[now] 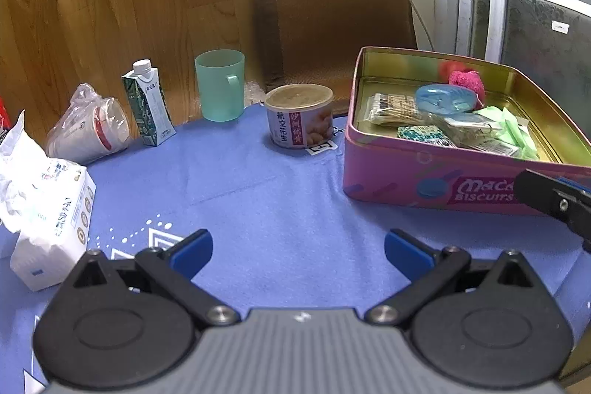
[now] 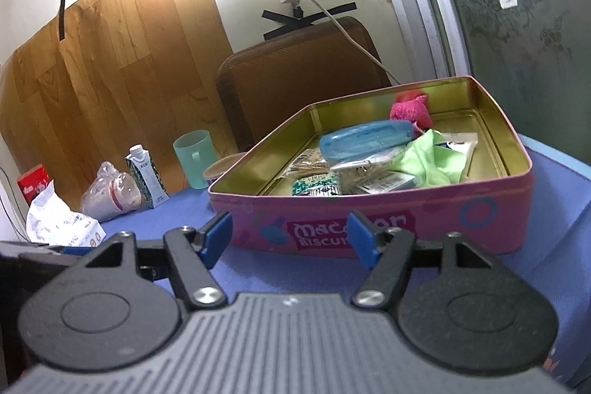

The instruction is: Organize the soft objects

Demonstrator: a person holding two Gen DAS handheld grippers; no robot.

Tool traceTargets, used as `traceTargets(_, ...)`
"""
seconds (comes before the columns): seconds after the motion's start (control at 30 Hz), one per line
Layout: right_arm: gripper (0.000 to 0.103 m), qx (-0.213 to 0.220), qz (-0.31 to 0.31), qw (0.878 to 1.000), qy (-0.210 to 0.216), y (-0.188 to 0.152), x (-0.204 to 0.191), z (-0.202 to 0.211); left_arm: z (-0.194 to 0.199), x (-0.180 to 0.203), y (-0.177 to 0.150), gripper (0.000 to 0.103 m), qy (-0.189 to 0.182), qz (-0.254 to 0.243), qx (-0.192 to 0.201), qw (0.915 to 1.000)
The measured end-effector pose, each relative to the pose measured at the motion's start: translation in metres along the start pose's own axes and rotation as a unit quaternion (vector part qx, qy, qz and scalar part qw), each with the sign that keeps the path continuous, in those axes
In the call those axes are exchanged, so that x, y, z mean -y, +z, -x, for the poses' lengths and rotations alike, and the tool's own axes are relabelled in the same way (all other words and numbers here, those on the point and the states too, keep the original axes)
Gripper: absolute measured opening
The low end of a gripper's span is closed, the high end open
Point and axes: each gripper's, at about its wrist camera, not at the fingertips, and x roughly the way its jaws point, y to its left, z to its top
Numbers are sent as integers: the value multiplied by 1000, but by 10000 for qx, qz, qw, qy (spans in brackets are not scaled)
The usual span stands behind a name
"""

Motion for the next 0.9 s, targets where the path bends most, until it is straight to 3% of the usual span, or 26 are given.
traceTargets(0.9,73,-84,-386,9992,-81,-1,11,-1,-3,10,-7,103,38,-266,-168,9995)
